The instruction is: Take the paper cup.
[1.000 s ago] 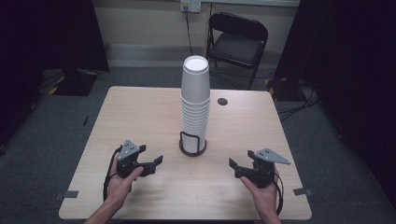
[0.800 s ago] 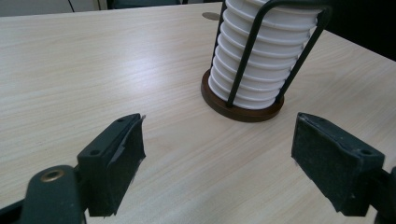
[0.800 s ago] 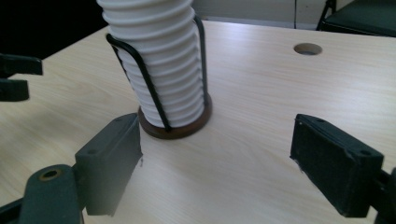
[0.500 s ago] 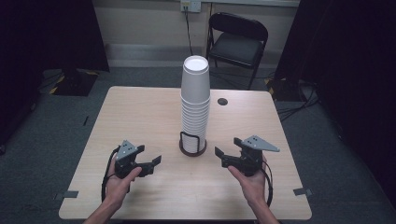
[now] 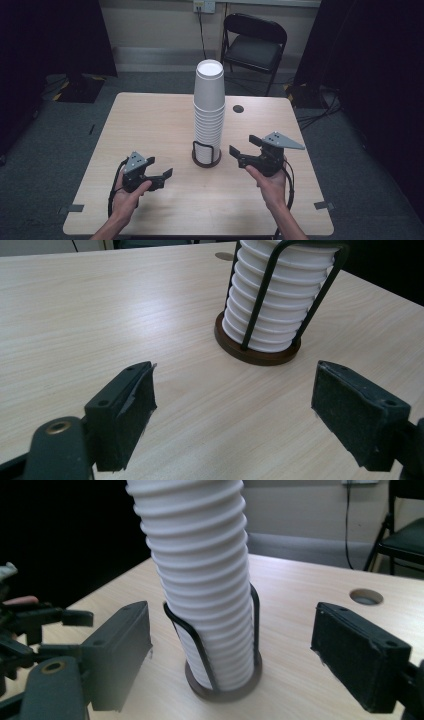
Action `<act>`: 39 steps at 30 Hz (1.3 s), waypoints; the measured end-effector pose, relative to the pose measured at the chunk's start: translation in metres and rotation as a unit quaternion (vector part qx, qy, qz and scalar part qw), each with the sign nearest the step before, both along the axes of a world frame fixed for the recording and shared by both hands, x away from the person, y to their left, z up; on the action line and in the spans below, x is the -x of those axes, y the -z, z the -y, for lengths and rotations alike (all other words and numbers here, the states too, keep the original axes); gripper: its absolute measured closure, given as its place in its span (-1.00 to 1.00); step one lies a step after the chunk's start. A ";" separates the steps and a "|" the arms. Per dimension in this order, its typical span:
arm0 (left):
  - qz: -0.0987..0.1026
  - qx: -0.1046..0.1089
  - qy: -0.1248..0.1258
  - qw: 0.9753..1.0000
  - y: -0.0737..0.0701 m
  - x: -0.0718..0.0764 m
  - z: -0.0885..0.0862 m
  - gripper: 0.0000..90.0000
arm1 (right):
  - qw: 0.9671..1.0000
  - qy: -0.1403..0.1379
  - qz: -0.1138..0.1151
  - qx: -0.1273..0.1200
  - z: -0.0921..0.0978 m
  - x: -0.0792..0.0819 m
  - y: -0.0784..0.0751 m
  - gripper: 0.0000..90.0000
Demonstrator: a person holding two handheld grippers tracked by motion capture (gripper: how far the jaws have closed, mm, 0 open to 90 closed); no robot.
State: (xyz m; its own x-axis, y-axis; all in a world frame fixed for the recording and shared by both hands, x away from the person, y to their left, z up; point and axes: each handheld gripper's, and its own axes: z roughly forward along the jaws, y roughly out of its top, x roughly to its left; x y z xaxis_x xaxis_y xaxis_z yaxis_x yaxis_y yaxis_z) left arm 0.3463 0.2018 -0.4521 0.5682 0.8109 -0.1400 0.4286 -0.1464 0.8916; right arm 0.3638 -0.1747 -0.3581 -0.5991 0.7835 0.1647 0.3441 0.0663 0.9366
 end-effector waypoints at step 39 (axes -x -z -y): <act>-0.004 -0.009 0.019 1.000 0.003 -0.001 0.008 -0.61 | 0.995 -0.060 0.076 -0.022 -0.037 -0.055 -0.107 -0.65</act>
State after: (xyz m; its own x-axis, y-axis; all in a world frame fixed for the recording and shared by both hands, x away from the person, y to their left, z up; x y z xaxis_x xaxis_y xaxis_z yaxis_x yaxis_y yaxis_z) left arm 0.3474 0.1943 -0.4551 0.5979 0.7910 -0.1300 0.4300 -0.1796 0.8848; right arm 0.4191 -0.1378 -0.2515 -0.7089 0.6985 0.0979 0.1898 0.0553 0.9803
